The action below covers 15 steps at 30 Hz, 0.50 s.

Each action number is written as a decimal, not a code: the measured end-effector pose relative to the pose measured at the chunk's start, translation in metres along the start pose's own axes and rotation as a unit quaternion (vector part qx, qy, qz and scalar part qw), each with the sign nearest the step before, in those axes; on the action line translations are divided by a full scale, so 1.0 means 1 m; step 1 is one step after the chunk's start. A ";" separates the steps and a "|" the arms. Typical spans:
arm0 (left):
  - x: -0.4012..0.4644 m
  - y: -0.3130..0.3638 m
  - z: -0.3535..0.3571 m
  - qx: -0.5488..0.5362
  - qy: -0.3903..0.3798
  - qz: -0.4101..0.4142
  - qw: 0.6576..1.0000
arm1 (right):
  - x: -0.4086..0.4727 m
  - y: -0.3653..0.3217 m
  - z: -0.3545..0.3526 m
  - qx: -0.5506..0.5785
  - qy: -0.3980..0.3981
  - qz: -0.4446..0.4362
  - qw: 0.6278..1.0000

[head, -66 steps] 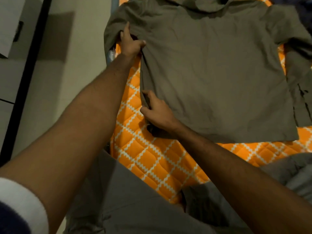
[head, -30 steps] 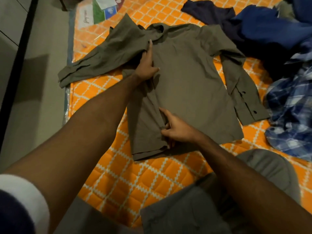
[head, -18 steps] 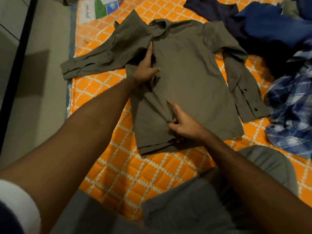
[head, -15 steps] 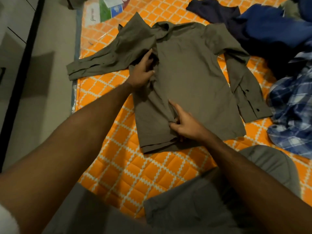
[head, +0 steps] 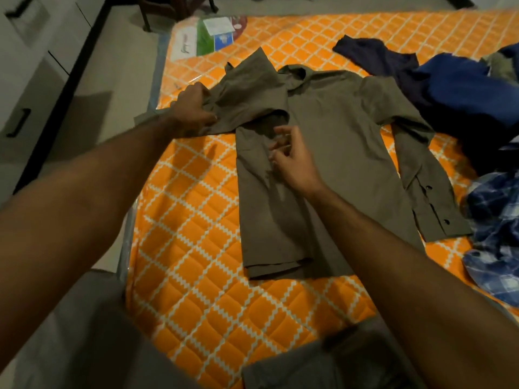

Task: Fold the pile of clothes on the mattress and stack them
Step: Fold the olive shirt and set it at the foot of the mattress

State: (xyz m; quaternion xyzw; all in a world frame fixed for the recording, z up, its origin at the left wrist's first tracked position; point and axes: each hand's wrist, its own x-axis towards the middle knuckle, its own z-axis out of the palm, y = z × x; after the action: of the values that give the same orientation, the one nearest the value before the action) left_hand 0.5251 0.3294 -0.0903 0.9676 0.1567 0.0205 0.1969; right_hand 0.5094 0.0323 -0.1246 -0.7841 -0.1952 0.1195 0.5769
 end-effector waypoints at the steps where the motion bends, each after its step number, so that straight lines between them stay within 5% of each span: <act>1: 0.005 -0.002 -0.001 0.003 0.001 -0.008 1.000 | 0.009 -0.002 0.011 0.043 0.006 0.015 0.999; 9: 0.056 -0.029 0.014 -0.062 -0.083 0.006 0.995 | 0.064 0.012 0.053 0.251 0.042 0.196 0.947; 15: 0.072 -0.015 0.022 -0.049 -0.107 -0.022 0.993 | 0.064 0.038 0.055 0.339 0.064 0.192 0.919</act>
State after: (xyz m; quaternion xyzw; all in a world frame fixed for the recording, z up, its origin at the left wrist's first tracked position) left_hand 0.5918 0.3564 -0.1180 0.9498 0.1551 -0.0795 0.2599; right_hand 0.5505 0.0982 -0.1751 -0.5703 0.0487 0.2363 0.7852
